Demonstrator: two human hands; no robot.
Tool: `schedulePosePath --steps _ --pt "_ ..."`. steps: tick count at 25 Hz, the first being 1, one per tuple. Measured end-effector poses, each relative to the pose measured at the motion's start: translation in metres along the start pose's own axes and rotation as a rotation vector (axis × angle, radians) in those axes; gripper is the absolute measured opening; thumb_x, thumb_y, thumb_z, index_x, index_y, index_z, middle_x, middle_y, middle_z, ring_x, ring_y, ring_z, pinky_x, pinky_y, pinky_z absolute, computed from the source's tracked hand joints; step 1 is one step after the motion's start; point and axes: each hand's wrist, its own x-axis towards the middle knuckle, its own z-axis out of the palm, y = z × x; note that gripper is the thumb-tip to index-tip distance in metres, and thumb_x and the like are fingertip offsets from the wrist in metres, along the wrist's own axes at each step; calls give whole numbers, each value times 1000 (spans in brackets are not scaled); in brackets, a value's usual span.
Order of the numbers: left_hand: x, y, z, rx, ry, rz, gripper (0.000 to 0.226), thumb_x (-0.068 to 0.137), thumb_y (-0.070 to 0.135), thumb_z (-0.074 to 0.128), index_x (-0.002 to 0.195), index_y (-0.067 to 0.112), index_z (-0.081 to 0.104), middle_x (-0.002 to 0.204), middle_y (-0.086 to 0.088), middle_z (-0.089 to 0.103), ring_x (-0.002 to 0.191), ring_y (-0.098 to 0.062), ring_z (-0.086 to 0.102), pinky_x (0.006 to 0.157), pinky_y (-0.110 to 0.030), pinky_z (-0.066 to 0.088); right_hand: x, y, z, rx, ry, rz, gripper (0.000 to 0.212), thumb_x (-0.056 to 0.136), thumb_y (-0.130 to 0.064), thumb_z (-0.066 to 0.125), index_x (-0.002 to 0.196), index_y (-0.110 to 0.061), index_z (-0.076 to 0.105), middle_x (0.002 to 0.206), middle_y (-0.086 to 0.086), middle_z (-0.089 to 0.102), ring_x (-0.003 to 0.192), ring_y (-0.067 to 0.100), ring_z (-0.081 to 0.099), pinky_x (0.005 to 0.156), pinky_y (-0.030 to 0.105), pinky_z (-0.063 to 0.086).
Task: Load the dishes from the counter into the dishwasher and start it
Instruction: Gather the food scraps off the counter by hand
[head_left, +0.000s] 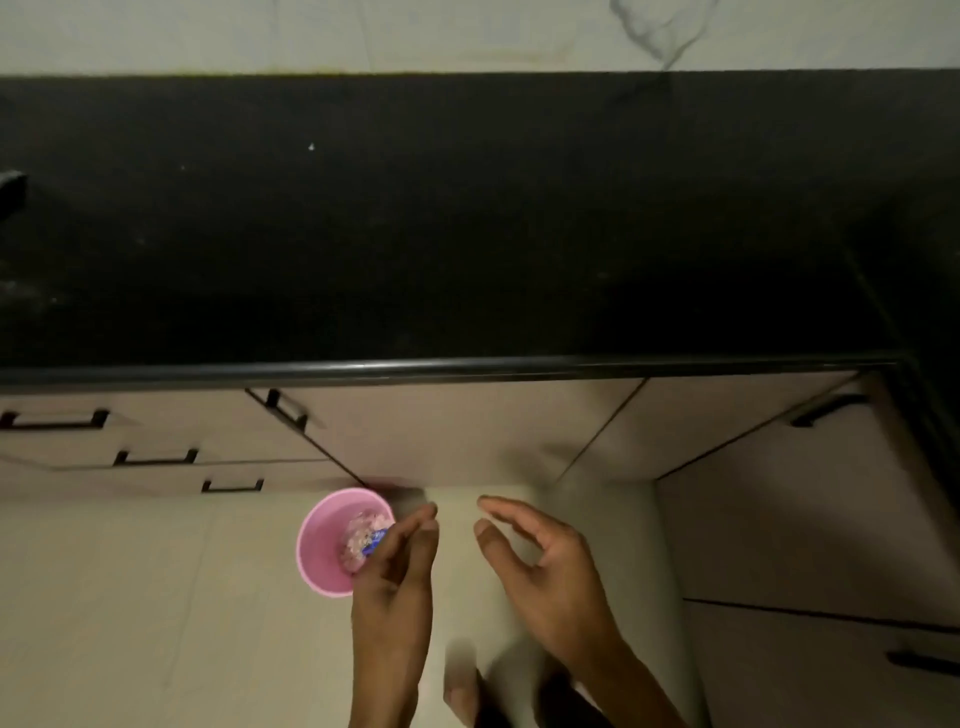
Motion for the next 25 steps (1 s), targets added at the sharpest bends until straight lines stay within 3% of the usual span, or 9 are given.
schedulePosePath --steps 4,7,9,14,20,25 --pt "-33 41 60 83 -180 145 19 94 30 59 108 35 69 107 30 64 97 16 52 76 -9 34 -16 -19 -82 -34 78 -46 37 89 -45 63 124 -35 63 120 -30 59 107 -27 45 91 -3 34" --pt "-51 59 105 116 -322 233 20 94 34 58 111 37 69 108 27 68 101 16 56 82 -11 37 -26 -19 -136 -8 148 -58 40 89 -45 63 128 -35 61 121 -31 56 104 -31 41 87 -4 32" --pt "-67 70 138 118 -393 283 20 95 32 58 112 34 69 106 27 69 103 12 59 86 -12 42 -34 -19 -174 19 195 -63 41 89 -44 64 129 -34 61 125 -28 57 106 -28 43 89 1 35" --pt "-110 94 216 140 -512 358 20 96 28 59 112 26 69 100 25 70 97 14 61 73 2 43 -51 -13 -258 53 349 -88 36 89 -40 66 124 -35 61 127 -20 60 117 -8 51 100 18 43" --pt "-151 102 292 210 -614 423 19 97 30 56 111 28 68 101 23 68 97 17 58 79 -9 40 -67 -11 -341 51 465 -103 41 88 -43 64 128 -34 59 130 -15 60 121 -2 52 105 30 45" --pt "-163 105 341 245 -698 470 20 97 28 55 112 26 69 94 29 68 95 18 58 73 -2 41 -70 -9 -391 10 558 -109 41 92 -39 63 132 -28 59 129 -15 61 110 -10 53 83 1 38"
